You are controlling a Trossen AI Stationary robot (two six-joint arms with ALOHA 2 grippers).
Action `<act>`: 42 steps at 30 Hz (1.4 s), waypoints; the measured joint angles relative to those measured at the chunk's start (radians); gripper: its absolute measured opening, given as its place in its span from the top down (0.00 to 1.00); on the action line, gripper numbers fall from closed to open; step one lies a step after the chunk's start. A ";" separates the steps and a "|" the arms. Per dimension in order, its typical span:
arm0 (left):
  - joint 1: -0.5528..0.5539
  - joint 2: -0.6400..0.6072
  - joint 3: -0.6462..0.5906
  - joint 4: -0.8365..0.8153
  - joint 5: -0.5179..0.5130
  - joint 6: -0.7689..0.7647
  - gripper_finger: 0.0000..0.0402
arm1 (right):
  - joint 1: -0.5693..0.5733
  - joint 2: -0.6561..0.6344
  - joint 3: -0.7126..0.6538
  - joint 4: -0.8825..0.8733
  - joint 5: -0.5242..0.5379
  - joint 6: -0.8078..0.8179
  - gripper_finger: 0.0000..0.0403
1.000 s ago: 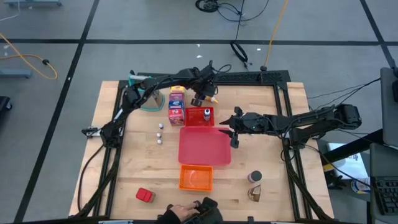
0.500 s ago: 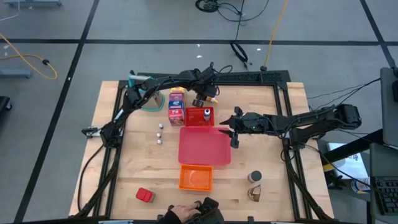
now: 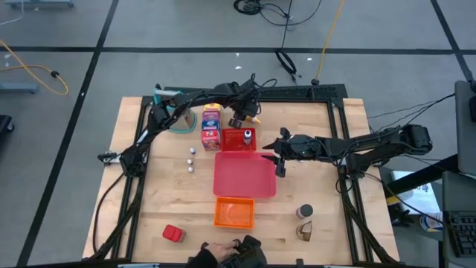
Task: Pick & Place Kitchen Items
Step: Put the yellow food coloring bottle into the red bin
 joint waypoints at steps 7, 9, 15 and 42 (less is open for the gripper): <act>0.032 0.000 0.000 -0.008 0.058 -0.065 0.67 | 0.000 0.000 0.000 0.000 0.000 0.000 0.65; 0.045 0.000 0.000 -0.014 0.085 -0.091 0.67 | 0.000 0.000 0.000 0.001 0.000 0.000 0.65; 0.073 0.012 0.000 0.006 0.150 -0.180 0.67 | 0.000 0.000 0.000 0.008 0.000 0.000 0.65; 0.115 0.014 0.003 -0.152 0.122 -0.214 0.67 | 0.000 0.000 0.000 0.008 0.000 0.000 0.65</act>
